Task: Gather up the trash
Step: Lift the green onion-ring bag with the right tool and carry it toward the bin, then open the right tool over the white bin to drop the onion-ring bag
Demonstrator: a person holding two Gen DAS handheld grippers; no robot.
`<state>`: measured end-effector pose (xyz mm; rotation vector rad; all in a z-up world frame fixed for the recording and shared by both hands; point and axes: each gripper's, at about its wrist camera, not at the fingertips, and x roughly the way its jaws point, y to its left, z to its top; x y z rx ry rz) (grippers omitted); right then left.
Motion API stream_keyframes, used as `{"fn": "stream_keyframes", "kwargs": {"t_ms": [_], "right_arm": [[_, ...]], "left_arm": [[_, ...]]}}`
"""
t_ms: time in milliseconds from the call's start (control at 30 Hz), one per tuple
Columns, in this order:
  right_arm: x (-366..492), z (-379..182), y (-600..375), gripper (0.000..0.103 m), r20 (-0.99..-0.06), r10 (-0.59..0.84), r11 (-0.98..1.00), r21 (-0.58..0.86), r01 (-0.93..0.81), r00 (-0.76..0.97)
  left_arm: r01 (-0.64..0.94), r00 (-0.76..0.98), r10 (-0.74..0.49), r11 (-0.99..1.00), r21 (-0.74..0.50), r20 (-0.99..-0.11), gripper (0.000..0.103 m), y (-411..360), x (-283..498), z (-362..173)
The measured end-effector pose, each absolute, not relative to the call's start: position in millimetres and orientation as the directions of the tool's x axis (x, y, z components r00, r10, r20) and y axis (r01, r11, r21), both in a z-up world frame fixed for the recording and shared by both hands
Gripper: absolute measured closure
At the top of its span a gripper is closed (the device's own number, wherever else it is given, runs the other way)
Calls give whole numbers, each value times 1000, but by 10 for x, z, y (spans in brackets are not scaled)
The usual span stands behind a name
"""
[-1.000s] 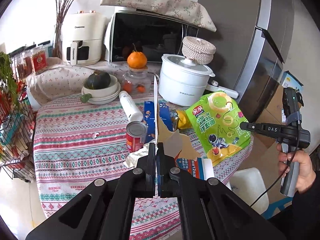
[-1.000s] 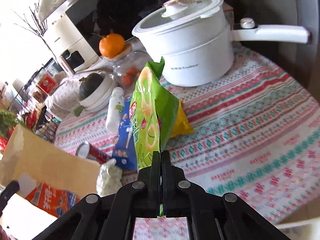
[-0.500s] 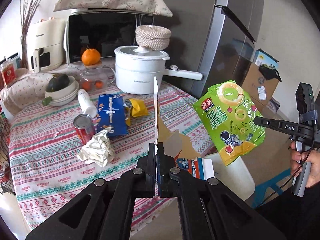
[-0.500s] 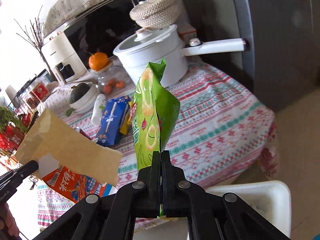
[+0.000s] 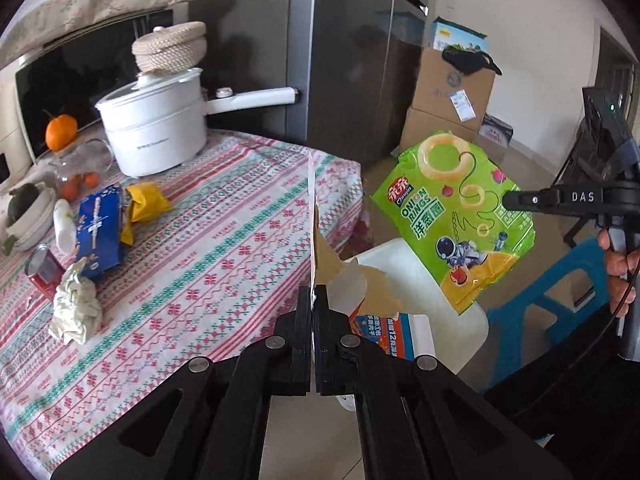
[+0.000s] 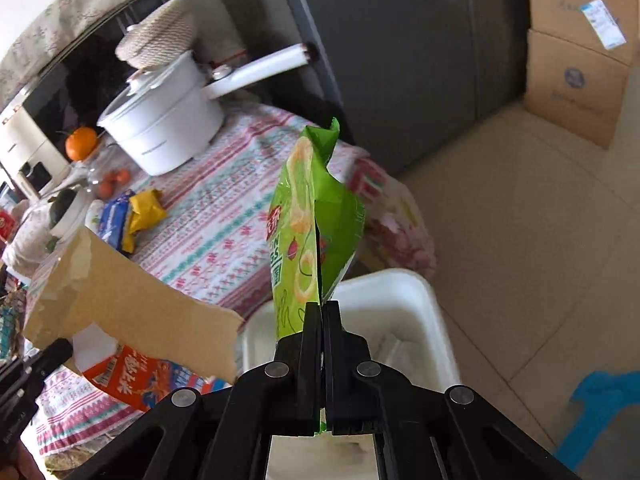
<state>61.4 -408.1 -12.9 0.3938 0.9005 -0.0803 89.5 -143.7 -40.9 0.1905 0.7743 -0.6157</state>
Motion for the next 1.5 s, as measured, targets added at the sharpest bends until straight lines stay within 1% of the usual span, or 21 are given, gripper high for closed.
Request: {"fn": "stream_keyframes", "kwargs": {"t_ms": [67, 233, 367, 400, 467, 533, 567, 600, 667, 700, 1000, 1067, 1133, 1167, 1200, 1233, 1267, 1500], "right_arm": [[577, -145, -4135, 103, -785, 72, 925, 283, 252, 616], [524, -210, -4212, 103, -802, 44, 926, 256, 276, 596], [526, -275, -4252, 103, -818, 33, 925, 242, 292, 574], [531, -289, -4258, 103, -821, 32, 925, 241, 296, 569], [534, -316, -4269, 103, -828, 25, 925, 231, 302, 560], [537, -341, -4275, 103, -836, 14, 927, 217, 306, 549], [537, -355, -4281, 103, -839, 11, 927, 212, 308, 543], [539, -374, -4290, 103, -844, 8, 928, 207, 311, 537], [543, -404, -4304, 103, -850, 9, 928, 204, 313, 527], [549, -420, -4306, 103, -854, 11, 928, 202, 312, 521], [628, -571, -4199, 102, -892, 11, 944, 158, 289, 452], [648, -593, -4177, 99, -896, 14, 946, 156, 285, 445], [664, -607, -4158, 98, -897, 27, 943, 169, 286, 440], [670, -613, -4164, 94, -898, 34, 939, 179, 295, 438], [680, -615, -4160, 87, -898, 42, 935, 190, 300, 437], [684, -612, -4160, 69, -897, 47, 931, 198, 307, 439], [680, -602, -4161, 56, -895, 49, 927, 206, 313, 444], [726, -561, -4059, 50, -887, 60, 929, 217, 300, 457]], "left_arm": [[597, 544, -440, 801, -39, -715, 103, -1587, 909, -519], [623, 505, -441, 781, -41, -742, 103, -1891, 988, -820], [640, 456, -453, 765, -72, -766, 103, -2074, 1053, -1013], [649, 426, -463, 755, -94, -777, 100, -2103, 1076, -1056], [654, 390, -465, 747, -117, -795, 98, -2150, 1106, -1113], [652, 378, -454, 749, -117, -807, 90, -2167, 1119, -1129], [647, 381, -447, 754, -112, -809, 78, -2160, 1123, -1121], [639, 388, -441, 761, -108, -809, 61, -2140, 1130, -1104], [624, 407, -441, 774, -108, -800, 45, -2072, 1134, -1046], [618, 414, -442, 778, -110, -796, 44, -2034, 1136, -1009], [550, 441, -399, 828, -110, -804, 39, -1666, 1190, -849], [536, 446, -390, 837, -109, -805, 38, -1598, 1194, -835], [525, 450, -383, 844, -108, -807, 36, -1533, 1188, -817], [520, 453, -380, 847, -107, -807, 35, -1504, 1186, -810], [517, 456, -377, 850, -105, -806, 34, -1479, 1185, -802], [513, 460, -373, 852, -102, -806, 34, -1451, 1178, -792], [510, 464, -369, 855, -98, -805, 33, -1423, 1171, -782], [490, 487, -346, 868, -77, -802, 31, -1231, 1133, -722]]}}
